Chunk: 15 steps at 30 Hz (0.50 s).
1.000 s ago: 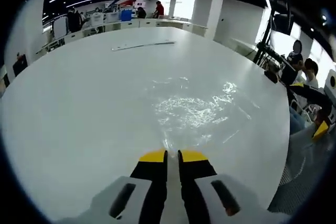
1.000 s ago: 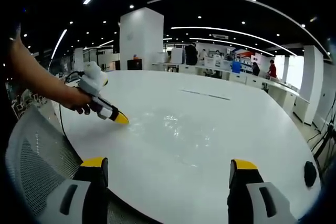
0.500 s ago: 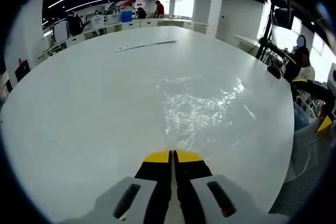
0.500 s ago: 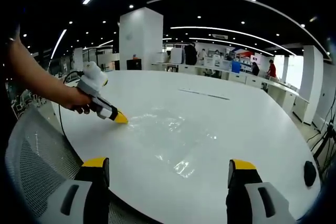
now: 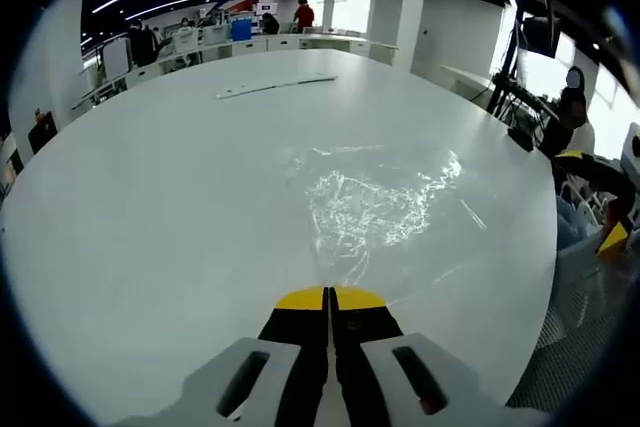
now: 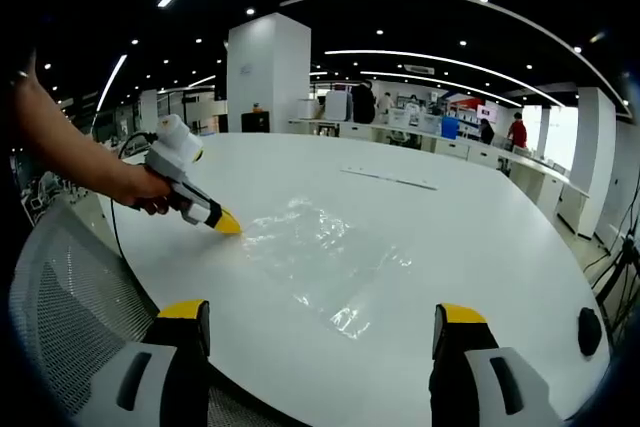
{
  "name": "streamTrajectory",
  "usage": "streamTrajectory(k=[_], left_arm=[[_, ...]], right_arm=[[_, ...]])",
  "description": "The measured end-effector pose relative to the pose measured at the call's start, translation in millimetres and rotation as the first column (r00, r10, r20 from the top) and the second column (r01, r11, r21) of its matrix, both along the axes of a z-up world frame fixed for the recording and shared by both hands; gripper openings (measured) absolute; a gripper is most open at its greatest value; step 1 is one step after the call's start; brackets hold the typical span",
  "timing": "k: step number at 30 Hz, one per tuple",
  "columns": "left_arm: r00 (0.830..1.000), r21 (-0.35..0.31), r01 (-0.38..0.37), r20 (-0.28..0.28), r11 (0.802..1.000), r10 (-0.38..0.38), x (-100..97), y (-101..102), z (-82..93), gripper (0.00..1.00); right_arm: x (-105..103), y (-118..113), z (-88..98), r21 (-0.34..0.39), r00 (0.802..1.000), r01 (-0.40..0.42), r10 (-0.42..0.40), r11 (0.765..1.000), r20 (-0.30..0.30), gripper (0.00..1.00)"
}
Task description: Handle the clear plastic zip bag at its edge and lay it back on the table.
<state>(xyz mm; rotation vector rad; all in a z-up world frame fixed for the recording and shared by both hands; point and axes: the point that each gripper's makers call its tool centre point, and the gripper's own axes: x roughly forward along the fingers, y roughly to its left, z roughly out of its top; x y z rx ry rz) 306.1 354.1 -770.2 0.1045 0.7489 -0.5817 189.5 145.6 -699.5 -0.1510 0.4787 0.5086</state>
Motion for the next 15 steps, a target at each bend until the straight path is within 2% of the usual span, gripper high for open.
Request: streamTrajectory(k=[7, 11, 15], left_arm=[[1.0, -0.008, 0.007, 0.011, 1.0, -0.006, -4.2, 0.1, 7.0, 0.0], [1.0, -0.015, 0.006, 0.018, 1.0, -0.006, -6.0, 0.9, 10.6, 0.0], [1.0, -0.021, 0.007, 0.021, 1.0, -0.006, -9.7, 3.6, 15.7, 0.0]], right_arm=[[1.4, -0.4, 1.8, -0.022, 1.0, -0.002, 0.003, 1.0, 0.018, 0.93], [1.1, 2.1, 1.9, 0.004, 1.0, -0.006, 0.006, 1.0, 0.009, 0.94], [1.6, 2.8, 2.6, -0.001, 1.0, -0.013, 0.013, 1.0, 0.011, 0.95]])
